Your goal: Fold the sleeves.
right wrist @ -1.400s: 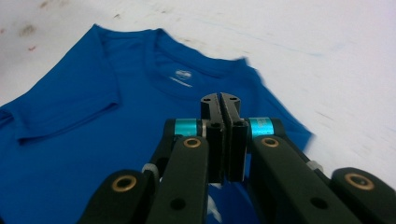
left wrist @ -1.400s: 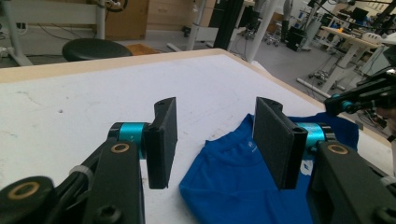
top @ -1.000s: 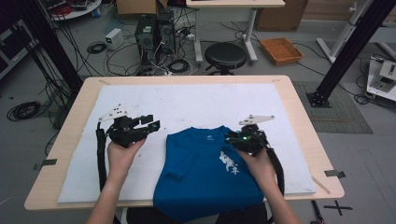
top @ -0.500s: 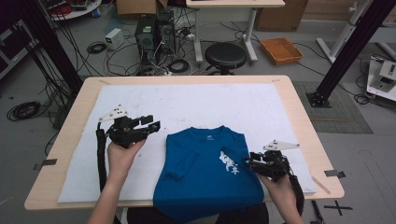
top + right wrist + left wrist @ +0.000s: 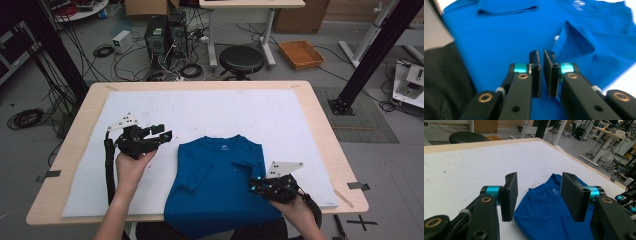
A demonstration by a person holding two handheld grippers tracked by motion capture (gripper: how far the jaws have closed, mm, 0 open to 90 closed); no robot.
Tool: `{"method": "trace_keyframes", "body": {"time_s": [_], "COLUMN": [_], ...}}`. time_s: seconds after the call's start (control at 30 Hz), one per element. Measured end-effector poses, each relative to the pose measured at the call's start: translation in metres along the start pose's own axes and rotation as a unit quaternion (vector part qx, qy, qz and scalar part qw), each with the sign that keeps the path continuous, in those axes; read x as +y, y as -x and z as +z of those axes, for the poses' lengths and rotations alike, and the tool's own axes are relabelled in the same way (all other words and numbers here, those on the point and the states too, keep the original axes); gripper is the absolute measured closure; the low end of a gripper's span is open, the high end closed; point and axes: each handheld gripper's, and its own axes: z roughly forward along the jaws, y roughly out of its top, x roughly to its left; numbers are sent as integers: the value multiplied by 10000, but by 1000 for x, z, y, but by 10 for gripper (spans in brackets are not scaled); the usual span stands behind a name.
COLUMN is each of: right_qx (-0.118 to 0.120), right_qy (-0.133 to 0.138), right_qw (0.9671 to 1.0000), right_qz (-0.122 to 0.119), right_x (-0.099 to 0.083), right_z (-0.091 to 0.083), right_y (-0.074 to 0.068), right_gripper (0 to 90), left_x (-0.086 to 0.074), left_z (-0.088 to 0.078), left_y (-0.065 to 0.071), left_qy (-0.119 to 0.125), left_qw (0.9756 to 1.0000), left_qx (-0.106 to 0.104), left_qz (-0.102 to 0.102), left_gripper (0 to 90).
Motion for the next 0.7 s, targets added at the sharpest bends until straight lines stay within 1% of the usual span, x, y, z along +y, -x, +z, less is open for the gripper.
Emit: {"method": "trace_keyframes", "body": {"time_s": [0.03, 0.07, 0.1, 0.17, 0.2, 0.23, 0.27, 0.3, 0.33, 0.4, 0.43, 0.47, 0.53, 0.57, 0.6, 0.63, 0.67, 0.7], "right_qx": [82, 114, 69, -34, -155, -319, -388, -388, -535, -582, -618, -603, -710, -710, -795, -788, -788, -747], "right_qy": [18, 65, 143, 335, 427, 481, 496, 496, 472, 391, 316, 262, 123, 123, -33, -102, -102, -267], "right_qw": [10000, 9999, 9998, 9994, 9989, 9978, 9968, 9968, 9946, 9943, 9942, 9947, 9951, 9951, 9953, 9956, 9956, 9962], "right_qz": [-49, -90, -95, -4, 134, 327, 503, 503, 747, 807, 824, 795, 682, 682, 545, 503, 503, 361], "right_x": [0, 1, 2, 4, 5, 6, 5, 5, 4, 1, 1, 1, 2, 2, 1, 0, 0, -3], "right_z": [-1, -4, -7, -15, -20, -23, -25, -25, -22, -13, -8, -4, 3, 3, 7, 9, 9, 13], "right_y": [0, 1, 3, 10, 14, 19, 24, 24, 29, 28, 25, 23, 16, 16, 11, 9, 9, 6], "right_gripper": [751, 736, 720, 709, 705, 699, 699, 699, 698, 698, 698, 699, 702, 702, 739, 784, 784, 866], "left_x": [0, 0, 0, 0, 0, 0, 0, -1, -1, -1, -2, -2, -2, -2, -2, -2, -2, -2], "left_z": [0, 0, 0, 0, 1, 1, 1, 2, 2, 3, 4, 4, 4, 4, 4, 4, 4, 4], "left_y": [0, 0, 0, 0, 0, 0, 0, 1, 1, 1, 2, 2, 3, 3, 2, 2, 2, 2], "left_qy": [-7, -3, -10, 1, -4, -7, -30, -26, -45, -62, -92, -97, -95, -95, -97, -109, -111, -111], "left_qw": [10000, 10000, 10000, 10000, 10000, 10000, 10000, 10000, 10000, 10000, 9999, 9999, 9999, 9999, 9999, 9999, 9999, 9999], "left_qx": [-4, -5, -7, -22, -31, -29, -26, -23, -30, -36, -36, -39, -40, -40, -30, -28, -26, -22], "left_qz": [3, 2, 5, 8, -6, -15, 6, -10, 13, 13, 20, 15, 19, 19, 22, 34, 25, 2], "left_gripper": [476, 476, 476, 471, 466, 463, 463, 463, 463, 463, 463, 463, 463, 463, 463, 462, 462, 462]}}
